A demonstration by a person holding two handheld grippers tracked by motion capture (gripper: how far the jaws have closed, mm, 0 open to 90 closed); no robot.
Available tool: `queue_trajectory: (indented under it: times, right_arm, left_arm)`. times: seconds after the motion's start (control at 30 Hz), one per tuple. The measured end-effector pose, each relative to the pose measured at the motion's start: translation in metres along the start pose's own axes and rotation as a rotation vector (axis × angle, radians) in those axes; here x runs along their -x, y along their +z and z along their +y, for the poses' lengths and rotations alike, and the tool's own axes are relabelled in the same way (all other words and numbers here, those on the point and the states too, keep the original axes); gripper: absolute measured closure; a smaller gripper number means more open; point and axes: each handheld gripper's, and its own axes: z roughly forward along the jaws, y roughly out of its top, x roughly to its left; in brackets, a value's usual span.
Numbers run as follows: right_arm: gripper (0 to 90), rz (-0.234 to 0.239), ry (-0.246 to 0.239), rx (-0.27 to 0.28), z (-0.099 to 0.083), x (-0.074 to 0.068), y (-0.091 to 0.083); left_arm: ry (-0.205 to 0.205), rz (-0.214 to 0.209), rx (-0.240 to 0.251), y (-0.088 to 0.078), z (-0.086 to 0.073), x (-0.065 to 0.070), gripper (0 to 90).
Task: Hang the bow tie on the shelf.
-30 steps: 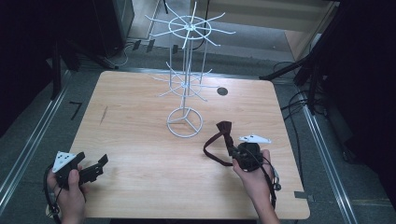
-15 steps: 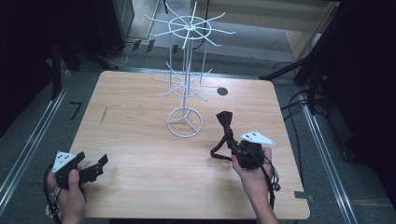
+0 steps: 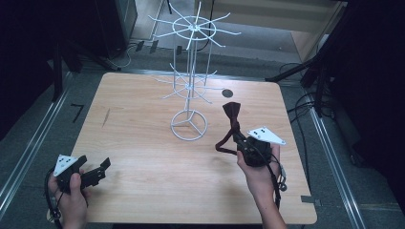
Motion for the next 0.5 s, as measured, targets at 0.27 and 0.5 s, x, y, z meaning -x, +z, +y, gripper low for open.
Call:
queue_trajectory:
  times: [0.27,0.5]
  right_arm:
    - [86.3,-0.007,-0.012,0.038,0.011,-0.003,-0.005]
    - [86.3,-0.007,-0.025,0.066,0.017,-0.007,-0.007]
  left_arm:
    - [-0.001,0.000,-0.001,0.000,0.000,0.000,9.4]
    - [-0.003,0.000,0.001,0.000,0.000,0.000,9.4]
